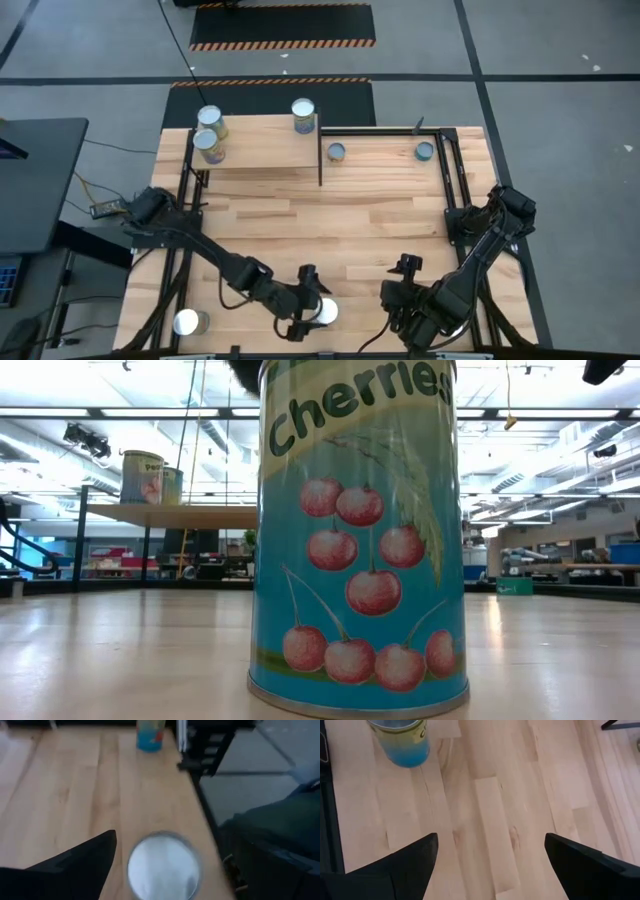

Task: Pick and place cans onto a shelf
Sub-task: Put the canned cherries aligned with the other canned cherries on the shelf

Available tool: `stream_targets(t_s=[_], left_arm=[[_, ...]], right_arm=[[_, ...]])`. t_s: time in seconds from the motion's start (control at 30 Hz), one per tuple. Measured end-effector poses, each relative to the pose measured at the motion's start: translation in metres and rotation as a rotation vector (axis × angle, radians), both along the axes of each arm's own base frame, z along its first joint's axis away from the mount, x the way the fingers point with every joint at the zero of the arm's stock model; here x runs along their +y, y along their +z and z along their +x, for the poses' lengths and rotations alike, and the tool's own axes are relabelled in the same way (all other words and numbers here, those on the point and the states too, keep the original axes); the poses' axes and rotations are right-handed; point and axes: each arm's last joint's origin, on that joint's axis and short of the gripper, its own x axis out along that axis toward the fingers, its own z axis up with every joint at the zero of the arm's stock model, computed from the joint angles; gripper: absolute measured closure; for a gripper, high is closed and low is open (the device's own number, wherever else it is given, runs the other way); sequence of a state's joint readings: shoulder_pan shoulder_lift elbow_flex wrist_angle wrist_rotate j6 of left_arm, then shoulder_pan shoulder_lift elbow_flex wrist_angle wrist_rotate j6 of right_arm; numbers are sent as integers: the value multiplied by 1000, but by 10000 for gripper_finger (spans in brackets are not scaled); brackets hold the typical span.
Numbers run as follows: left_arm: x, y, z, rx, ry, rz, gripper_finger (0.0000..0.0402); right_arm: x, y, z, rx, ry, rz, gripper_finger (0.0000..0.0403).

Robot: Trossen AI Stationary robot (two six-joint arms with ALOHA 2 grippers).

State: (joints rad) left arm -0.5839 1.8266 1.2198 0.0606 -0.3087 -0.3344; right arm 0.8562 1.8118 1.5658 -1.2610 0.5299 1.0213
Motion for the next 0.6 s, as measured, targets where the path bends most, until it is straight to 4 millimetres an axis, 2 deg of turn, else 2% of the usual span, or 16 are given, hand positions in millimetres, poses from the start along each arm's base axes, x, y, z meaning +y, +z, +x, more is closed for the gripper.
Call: stream_targets(t_s=[0.23, 0.6], left_arm=[[-15, -32, 4, 14, 6, 68, 7], [-19, -35, 4, 3, -7, 68, 7]], right_arm=[[0, 0, 0, -9, -24, 13, 28], [1, 0, 0, -7, -28, 22, 28]])
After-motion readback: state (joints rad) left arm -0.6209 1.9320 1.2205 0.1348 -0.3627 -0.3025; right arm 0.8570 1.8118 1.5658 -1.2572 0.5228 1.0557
